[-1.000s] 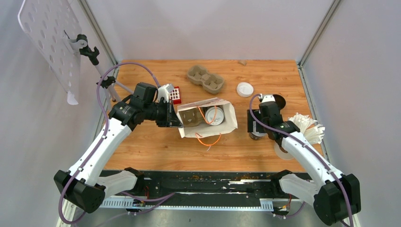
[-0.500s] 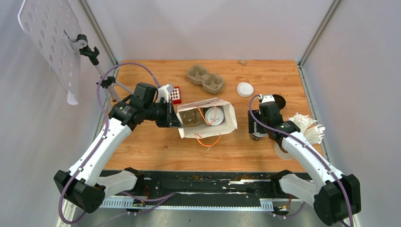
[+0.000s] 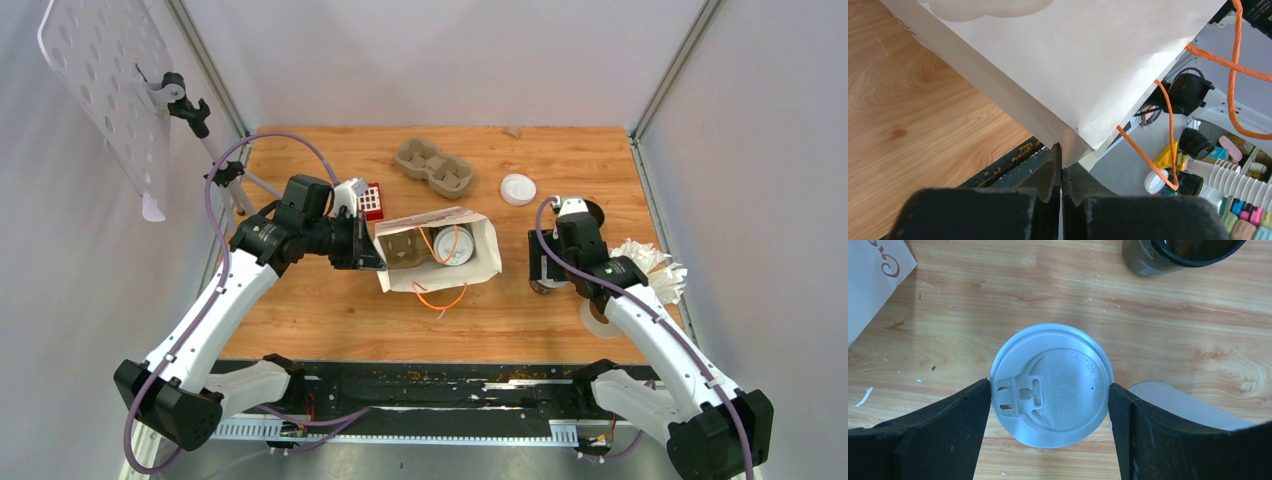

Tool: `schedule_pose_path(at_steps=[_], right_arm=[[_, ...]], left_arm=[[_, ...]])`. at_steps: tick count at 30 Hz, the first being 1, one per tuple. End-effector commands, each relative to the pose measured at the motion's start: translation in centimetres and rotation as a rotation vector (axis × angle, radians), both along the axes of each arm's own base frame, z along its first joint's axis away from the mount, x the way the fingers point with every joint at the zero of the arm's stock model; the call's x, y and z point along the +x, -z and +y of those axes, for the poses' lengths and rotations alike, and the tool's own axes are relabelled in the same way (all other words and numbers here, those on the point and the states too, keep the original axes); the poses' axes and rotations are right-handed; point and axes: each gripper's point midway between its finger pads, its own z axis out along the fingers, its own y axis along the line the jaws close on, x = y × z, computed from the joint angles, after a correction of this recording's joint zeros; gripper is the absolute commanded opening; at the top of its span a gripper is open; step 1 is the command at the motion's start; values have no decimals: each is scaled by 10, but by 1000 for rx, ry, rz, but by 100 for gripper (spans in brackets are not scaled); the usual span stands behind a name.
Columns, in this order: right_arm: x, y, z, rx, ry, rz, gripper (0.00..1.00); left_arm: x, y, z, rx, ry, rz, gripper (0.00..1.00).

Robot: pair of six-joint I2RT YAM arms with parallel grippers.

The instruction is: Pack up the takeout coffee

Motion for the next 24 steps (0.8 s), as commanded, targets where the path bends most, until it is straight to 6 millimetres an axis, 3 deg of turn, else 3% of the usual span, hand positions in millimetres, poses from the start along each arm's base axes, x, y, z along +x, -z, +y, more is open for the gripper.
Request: schedule_pose_path(at_steps=[1, 10, 16, 19, 24], right_arm=[[5, -26, 1, 12, -11, -53, 72], [-2, -81, 10, 46, -103, -120, 72], [-20, -121, 19, 73, -207, -169, 71], [-32, -140, 34, 129, -295, -193, 71], [-54, -155, 49, 182, -405, -223, 69]], left_arm=[[3, -19, -2, -34, 13, -66, 0], [5, -19, -2, -32, 3, -58, 0], [8, -21, -3, -31, 0, -61, 0], [9, -23, -3, -32, -7, -58, 0], [11, -24, -3, -25, -17, -48, 0]])
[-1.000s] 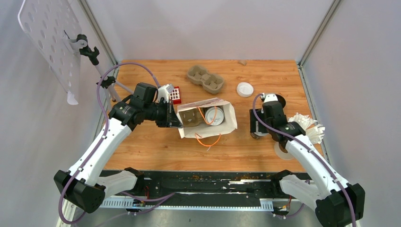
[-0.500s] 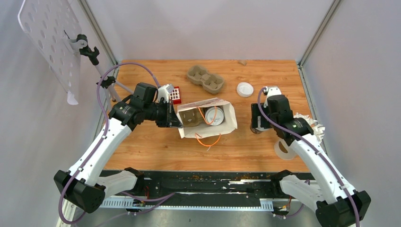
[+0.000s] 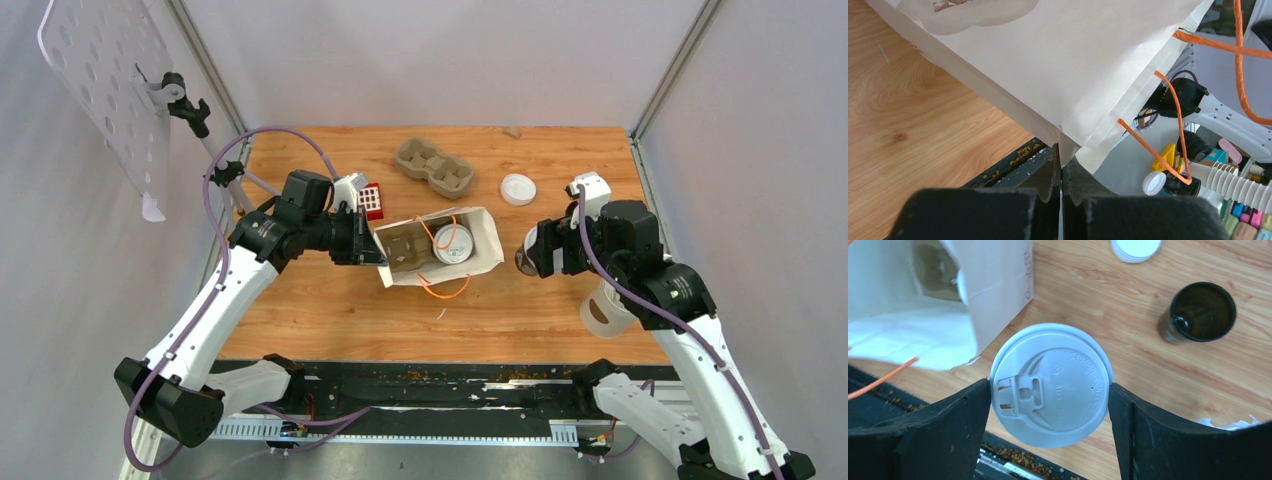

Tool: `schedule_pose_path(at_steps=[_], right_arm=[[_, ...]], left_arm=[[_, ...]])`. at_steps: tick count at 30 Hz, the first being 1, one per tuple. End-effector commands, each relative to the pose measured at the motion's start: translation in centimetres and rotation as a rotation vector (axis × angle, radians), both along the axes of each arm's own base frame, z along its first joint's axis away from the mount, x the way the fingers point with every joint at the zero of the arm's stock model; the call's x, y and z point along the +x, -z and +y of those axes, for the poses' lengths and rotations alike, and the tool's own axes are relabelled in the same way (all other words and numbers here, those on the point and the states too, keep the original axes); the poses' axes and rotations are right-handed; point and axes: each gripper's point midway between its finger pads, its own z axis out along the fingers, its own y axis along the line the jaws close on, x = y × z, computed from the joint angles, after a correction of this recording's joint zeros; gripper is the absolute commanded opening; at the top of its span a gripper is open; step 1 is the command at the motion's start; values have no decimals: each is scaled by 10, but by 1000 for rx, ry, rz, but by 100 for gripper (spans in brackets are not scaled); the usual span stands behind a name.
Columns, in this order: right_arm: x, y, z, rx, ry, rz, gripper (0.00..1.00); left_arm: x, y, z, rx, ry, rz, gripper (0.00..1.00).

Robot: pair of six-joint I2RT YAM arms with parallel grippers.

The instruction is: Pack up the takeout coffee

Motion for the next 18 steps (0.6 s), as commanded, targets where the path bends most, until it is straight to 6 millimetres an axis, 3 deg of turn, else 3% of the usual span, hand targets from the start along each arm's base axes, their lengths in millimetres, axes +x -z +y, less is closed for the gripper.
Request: schedule_pose_path(at_steps=[1, 7, 11, 18], right_arm=[[-26, -24, 14, 44, -130, -43, 68], [-46, -63, 26, 110, -234, -141, 67], [-45, -75, 33, 99, -295, -189, 66], [-41, -96, 65, 142, -425, -285, 65]], left_arm=[[6, -15, 0, -13, -16, -35, 0], [5, -13, 1, -8, -18, -32, 0], [5, -13, 1, -2, -8, -37, 0], [6, -17, 2, -4, -11, -44, 0]])
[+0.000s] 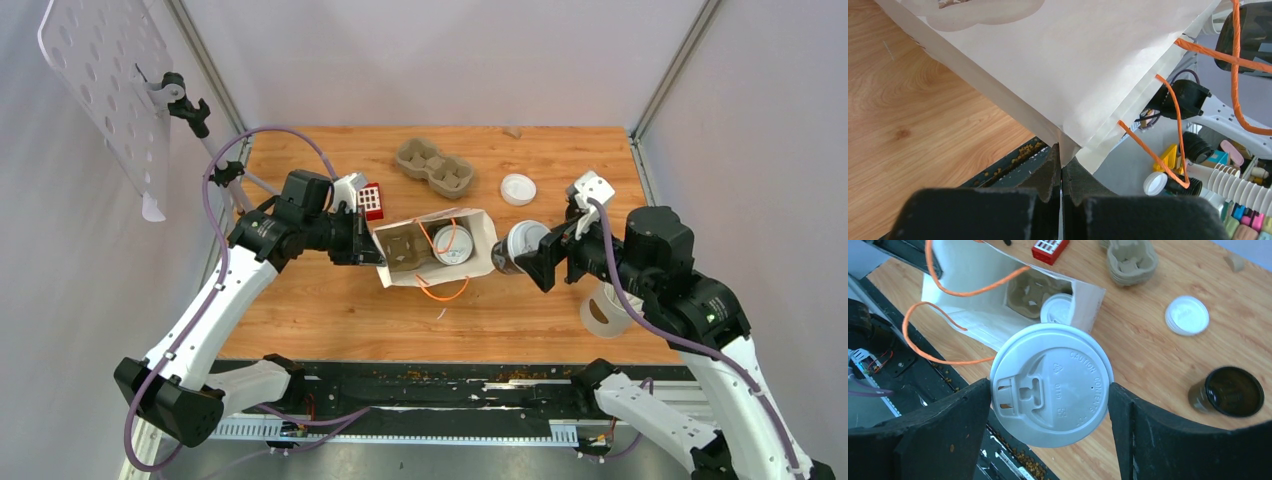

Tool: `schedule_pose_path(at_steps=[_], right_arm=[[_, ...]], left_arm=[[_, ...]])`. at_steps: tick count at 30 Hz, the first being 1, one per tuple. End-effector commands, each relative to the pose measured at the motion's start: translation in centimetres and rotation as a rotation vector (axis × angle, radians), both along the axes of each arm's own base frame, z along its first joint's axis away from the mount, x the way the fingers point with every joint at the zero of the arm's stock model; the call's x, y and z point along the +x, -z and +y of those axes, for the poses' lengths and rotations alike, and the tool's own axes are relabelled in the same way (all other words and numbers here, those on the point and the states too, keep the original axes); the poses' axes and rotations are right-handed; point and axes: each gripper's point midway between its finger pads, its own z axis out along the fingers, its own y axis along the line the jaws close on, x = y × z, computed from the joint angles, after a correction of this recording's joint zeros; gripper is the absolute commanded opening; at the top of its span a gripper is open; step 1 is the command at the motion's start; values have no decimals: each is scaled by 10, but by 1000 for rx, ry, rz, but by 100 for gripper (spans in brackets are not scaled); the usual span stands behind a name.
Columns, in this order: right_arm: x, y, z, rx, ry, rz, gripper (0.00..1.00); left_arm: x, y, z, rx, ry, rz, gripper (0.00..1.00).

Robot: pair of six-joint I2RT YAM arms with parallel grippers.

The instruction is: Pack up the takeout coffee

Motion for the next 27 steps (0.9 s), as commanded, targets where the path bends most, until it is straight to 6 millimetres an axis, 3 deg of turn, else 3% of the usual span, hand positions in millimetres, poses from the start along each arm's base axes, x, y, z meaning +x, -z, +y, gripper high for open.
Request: schedule_pose_path(at_steps=[1, 9, 14, 21, 27], right_arm=[[5, -31, 30, 49, -118, -139, 65], [2, -15, 99, -71, -292, -258, 67], [10, 1, 129, -175, -362, -407, 64], [24, 28, 157, -323, -463, -544, 66], [28, 55, 171, -417, -546, -550, 66]], left_arm=[[5, -17, 0, -18, 0, -45, 0], [5, -20, 0, -22, 5, -57, 0], [2, -18, 0, -18, 31, -56, 0], [1, -16, 1, -6, 56, -59, 1], [3, -17, 1, 3, 62, -62, 2]])
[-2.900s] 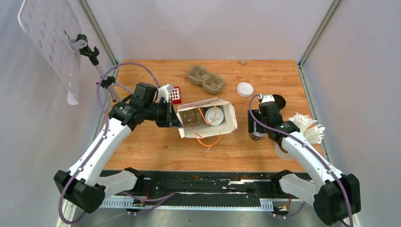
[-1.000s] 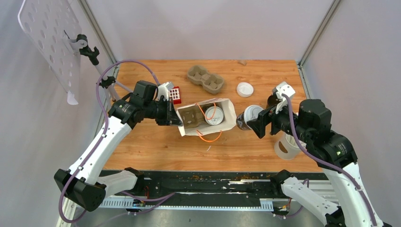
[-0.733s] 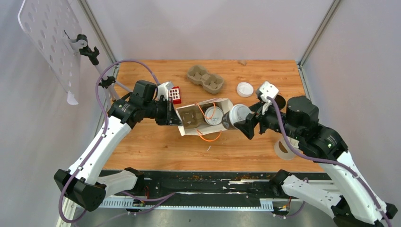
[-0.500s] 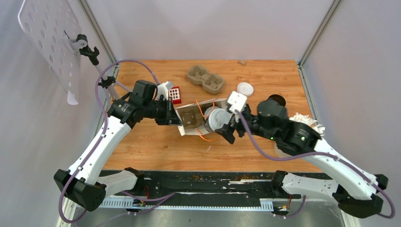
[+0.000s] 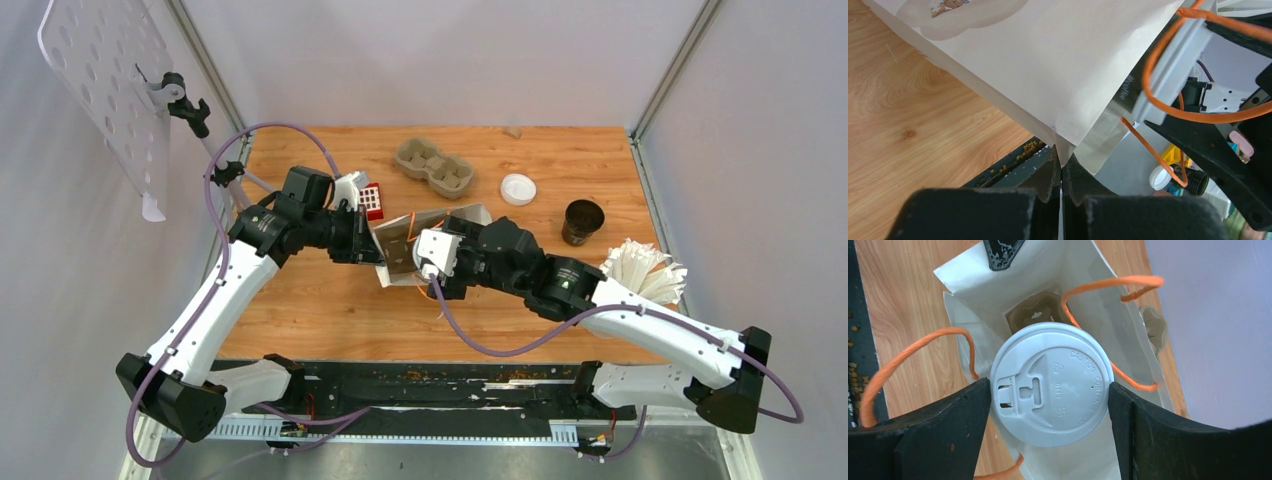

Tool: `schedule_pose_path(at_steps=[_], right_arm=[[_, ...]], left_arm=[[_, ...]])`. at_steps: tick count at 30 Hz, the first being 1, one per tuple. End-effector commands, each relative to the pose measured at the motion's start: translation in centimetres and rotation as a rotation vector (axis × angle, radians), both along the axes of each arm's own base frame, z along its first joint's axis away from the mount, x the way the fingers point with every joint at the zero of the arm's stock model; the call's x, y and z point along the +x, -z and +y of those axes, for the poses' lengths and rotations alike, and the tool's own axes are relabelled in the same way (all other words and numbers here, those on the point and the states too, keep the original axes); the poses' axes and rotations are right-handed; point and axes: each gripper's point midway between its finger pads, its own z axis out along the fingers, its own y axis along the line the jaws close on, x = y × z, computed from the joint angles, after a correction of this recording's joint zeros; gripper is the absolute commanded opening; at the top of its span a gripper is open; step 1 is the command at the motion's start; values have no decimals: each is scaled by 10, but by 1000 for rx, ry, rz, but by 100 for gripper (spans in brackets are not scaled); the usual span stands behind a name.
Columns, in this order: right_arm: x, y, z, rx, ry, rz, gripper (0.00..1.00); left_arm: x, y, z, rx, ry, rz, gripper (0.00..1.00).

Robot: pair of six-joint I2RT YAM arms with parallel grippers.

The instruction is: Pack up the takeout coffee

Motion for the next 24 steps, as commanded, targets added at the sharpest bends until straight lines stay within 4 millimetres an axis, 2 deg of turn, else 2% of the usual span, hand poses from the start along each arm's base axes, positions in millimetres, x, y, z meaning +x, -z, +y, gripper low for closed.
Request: schedule_pose_path(at_steps=[1, 5, 11, 21, 24], right_arm=[[5, -3, 11, -17, -58, -97, 67], [4, 18, 7, -59, -61, -97, 67], [7, 36, 8, -110, -88, -116, 67], [-48, 43, 18, -127, -226, -31, 67], [-51, 41, 27, -120, -233, -33, 67]], left_arm=[[3, -14, 0, -14, 28, -61, 2], [2, -16, 0, -14, 54, -86, 2], [9, -26, -5, -28, 77, -121, 3], [6, -23, -9, -61, 94, -122, 6], [9, -25, -5, -37, 80, -135, 10]])
